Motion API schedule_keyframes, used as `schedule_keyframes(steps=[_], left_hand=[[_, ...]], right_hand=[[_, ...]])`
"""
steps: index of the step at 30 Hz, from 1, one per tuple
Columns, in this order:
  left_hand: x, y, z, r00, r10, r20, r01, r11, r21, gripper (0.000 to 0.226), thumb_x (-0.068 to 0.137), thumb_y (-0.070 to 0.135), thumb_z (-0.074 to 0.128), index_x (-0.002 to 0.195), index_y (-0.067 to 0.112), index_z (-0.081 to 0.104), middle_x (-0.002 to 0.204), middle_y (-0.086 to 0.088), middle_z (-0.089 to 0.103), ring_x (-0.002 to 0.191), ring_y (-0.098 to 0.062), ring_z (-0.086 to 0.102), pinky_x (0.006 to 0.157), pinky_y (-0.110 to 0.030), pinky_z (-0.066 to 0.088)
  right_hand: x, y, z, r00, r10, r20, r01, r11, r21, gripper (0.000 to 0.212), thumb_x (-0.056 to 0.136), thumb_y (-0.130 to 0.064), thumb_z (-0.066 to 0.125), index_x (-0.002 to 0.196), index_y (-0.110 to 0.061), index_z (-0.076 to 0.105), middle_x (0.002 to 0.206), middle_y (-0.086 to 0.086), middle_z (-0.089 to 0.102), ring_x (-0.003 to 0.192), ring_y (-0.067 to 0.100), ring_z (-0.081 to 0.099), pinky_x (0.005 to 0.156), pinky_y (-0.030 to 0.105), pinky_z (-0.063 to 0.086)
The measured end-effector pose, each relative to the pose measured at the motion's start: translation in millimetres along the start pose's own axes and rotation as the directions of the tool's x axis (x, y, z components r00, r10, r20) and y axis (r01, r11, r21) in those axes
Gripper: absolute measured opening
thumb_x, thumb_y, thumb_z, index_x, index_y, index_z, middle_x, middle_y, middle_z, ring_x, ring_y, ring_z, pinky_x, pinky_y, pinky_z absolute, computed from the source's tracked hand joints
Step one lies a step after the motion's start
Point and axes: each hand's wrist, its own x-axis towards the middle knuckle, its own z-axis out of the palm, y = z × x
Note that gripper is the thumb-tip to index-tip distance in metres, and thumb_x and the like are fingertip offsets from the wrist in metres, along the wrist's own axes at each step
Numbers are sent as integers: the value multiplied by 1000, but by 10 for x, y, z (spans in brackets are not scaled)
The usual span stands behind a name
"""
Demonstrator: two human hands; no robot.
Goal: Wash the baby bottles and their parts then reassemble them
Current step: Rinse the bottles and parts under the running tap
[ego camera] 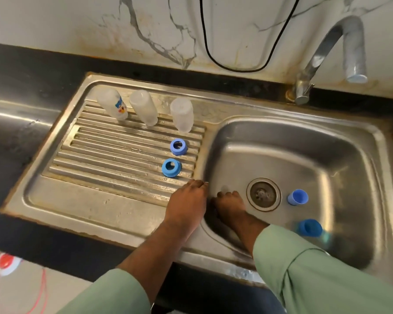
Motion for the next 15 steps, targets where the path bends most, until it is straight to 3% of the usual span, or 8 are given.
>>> schedule_keyframes(steps=[3,5,6,7,8,10,13,15], left_hand=[[33,47,-13,999,-5,-32,4,999,-40,39,103,22,42,141,22,51,136,3,57,117,-20,59,89,-31,47],[84,104,-72,997,-31,-77,22,993,-114,36,100,19,48,135,19,59,131,1,62,110,-25,63,85,-35,50],[122,143,-115,994,-47,-98,30,986,-166,34,97,17,52,129,16,63,126,-2,64,106,-28,65,83,-37,52],[198,211,-179,990,-55,-127,25,975,-221,30,95,14,54,122,13,67,121,-5,67,102,-31,66,81,-40,54],[288,276,-231,987,-66,-149,23,961,-276,26,93,12,55,115,10,70,116,-8,68,99,-32,66,79,-41,53],[557,465,-347,985,-68,-161,9,940,-340,21,93,10,54,104,9,72,106,-11,71,94,-32,66,75,-33,48],[1053,824,-516,983,-68,-171,-7,914,-406,20,93,14,55,99,16,74,97,-9,73,95,-30,66,72,-28,41],[1403,1062,-631,981,-82,-175,-15,869,-495,26,94,17,58,115,18,73,111,-8,73,105,-27,66,87,-29,47]], right_hand=[[-38,52,73,990,-23,-138,30,999,43,29,98,-28,43,120,-22,60,120,8,59,113,32,54,97,40,34],[-66,125,34,966,36,-257,34,964,264,21,91,-31,50,108,-24,62,110,6,60,105,31,57,89,37,39],[-95,170,5,949,123,-291,32,879,475,18,87,-32,57,102,-25,62,105,4,61,99,29,60,85,35,42],[-153,251,-68,926,244,-288,35,703,710,18,82,-29,64,100,-25,63,102,1,61,95,26,62,81,33,45],[-207,335,-144,904,353,-241,61,451,890,23,79,-23,71,102,-24,65,102,-2,62,92,22,63,80,30,48],[-370,563,-322,843,514,-157,165,31,986,31,77,-11,77,105,-20,66,104,-2,66,87,17,66,78,27,53],[-593,958,-584,829,547,-115,265,-203,943,30,86,0,67,111,-17,64,101,0,65,80,13,63,66,22,50],[-688,1236,-723,843,522,-133,306,-262,915,28,92,0,58,108,-21,66,95,1,63,75,11,60,60,22,45]])
